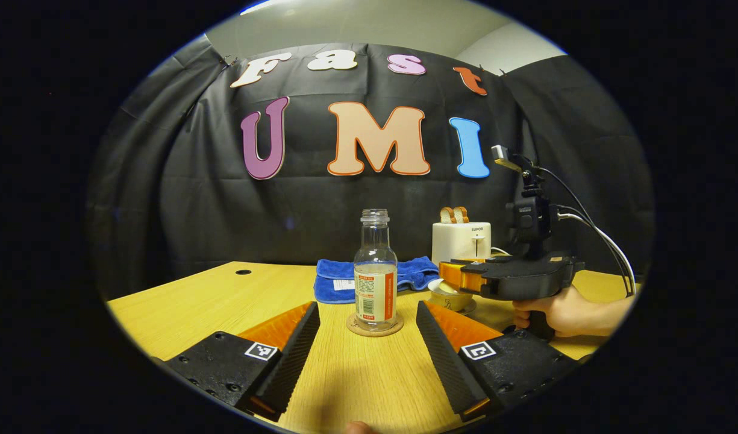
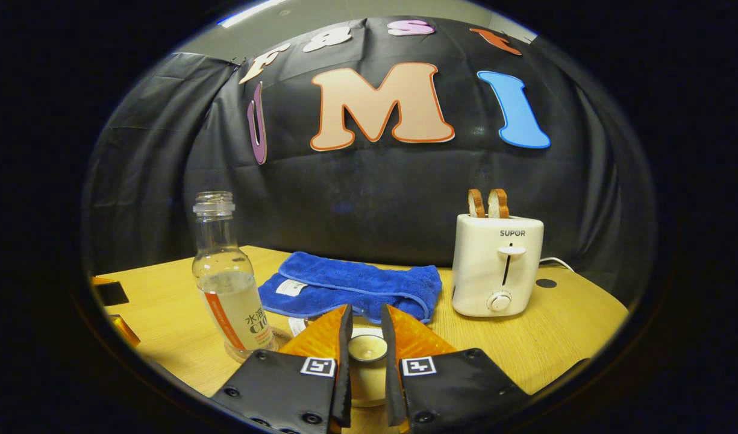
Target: Open the teacup lid with one hand, grasp the water bottle and pour water into the teacup with the other hand; after pouring, place the water bottle on the coaster and then close the teacup lid.
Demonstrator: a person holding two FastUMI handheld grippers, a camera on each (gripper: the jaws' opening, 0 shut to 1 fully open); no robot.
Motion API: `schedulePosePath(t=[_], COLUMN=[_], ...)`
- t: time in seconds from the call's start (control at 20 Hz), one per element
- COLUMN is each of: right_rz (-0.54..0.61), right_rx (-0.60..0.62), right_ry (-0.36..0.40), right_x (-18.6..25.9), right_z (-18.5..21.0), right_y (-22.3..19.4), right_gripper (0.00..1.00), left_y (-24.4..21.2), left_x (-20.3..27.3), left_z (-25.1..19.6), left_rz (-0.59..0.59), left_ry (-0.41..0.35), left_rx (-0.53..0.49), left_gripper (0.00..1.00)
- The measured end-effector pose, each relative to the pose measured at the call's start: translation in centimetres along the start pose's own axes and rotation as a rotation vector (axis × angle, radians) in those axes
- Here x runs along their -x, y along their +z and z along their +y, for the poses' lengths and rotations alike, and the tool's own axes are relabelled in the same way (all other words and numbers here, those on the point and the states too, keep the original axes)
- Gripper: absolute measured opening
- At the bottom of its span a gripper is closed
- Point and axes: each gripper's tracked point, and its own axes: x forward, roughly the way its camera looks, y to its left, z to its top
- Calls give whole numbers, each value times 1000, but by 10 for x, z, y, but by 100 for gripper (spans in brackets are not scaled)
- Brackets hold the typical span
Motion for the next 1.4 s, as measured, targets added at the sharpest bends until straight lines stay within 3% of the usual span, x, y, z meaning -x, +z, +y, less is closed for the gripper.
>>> schedulePosePath(t=[0.8,0.9,1.0,1.05,1.2,1.25,1.4], right_rz=[44,8,-73,-123,-122,-126,-125], right_rx=[-5,-4,1,-4,-18,-17,-20], right_ry=[22,1,-13,-21,-109,-136,-159], right_x=[-14,-12,-4,-3,-3,-2,2], right_z=[3,-1,0,-3,-19,-23,-26], right_y=[-6,0,12,20,16,17,17], right_gripper=[26,33,47,59,94,84,90], left_y=[0,0,-1,0,0,0,0], left_x=[0,0,1,0,0,0,0], left_z=[0,0,0,0,0,1,1], left_rz=[0,0,0,1,1,1,2], left_ry=[0,0,0,0,1,3,10], left_rx=[0,1,1,0,1,1,0], left_gripper=[94,94,94,94,94,94,94])
